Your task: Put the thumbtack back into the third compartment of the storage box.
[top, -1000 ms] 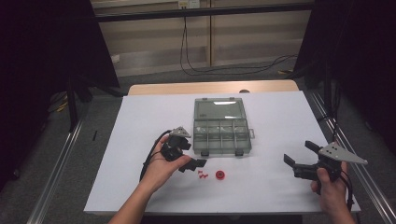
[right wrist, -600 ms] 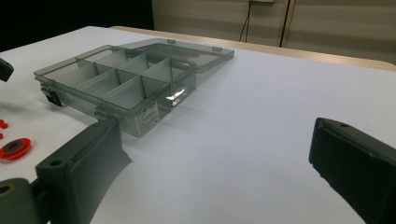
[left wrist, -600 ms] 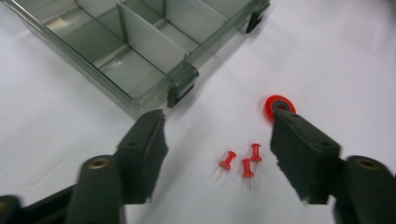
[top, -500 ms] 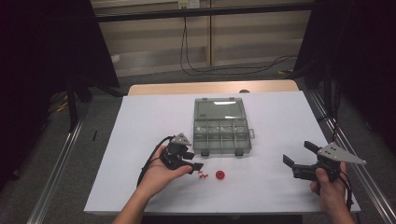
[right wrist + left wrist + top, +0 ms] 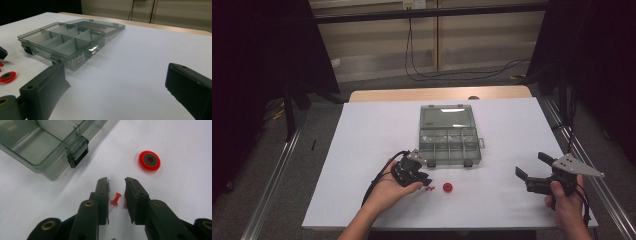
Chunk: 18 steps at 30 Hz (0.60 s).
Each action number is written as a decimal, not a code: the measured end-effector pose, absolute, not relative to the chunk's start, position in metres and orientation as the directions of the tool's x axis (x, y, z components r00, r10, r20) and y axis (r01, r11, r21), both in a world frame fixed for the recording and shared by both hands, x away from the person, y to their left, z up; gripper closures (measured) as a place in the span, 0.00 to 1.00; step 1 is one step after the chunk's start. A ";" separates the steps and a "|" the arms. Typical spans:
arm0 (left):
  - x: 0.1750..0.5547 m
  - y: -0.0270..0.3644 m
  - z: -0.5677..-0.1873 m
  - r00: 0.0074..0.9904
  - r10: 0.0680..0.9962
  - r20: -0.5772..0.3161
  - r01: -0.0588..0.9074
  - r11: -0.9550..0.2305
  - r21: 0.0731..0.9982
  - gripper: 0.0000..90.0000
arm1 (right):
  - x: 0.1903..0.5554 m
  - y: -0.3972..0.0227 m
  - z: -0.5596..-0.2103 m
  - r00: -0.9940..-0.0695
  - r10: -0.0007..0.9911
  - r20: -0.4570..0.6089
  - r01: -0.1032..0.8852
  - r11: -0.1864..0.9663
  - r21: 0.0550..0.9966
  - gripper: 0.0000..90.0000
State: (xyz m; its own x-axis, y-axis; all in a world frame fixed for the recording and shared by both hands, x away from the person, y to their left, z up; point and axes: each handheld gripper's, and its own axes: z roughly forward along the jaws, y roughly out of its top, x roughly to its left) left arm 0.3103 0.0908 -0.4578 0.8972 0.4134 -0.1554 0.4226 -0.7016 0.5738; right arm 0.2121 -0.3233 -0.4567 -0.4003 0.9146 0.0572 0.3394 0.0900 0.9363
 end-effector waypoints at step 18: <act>0.309 0.090 -0.465 0.912 0.392 -0.120 0.388 -0.732 0.561 0.92 | 0.213 -0.323 -0.459 -0.396 0.916 0.055 0.347 0.094 0.933 0.03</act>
State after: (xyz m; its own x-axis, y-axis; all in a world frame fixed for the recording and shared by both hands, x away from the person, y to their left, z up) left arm 0.3092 0.0900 -0.4647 0.9122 0.3919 -0.1199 0.3880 -0.7316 0.5605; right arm 0.2133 -0.3226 -0.4590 -0.3964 0.9164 0.0550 0.3475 0.0943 0.9329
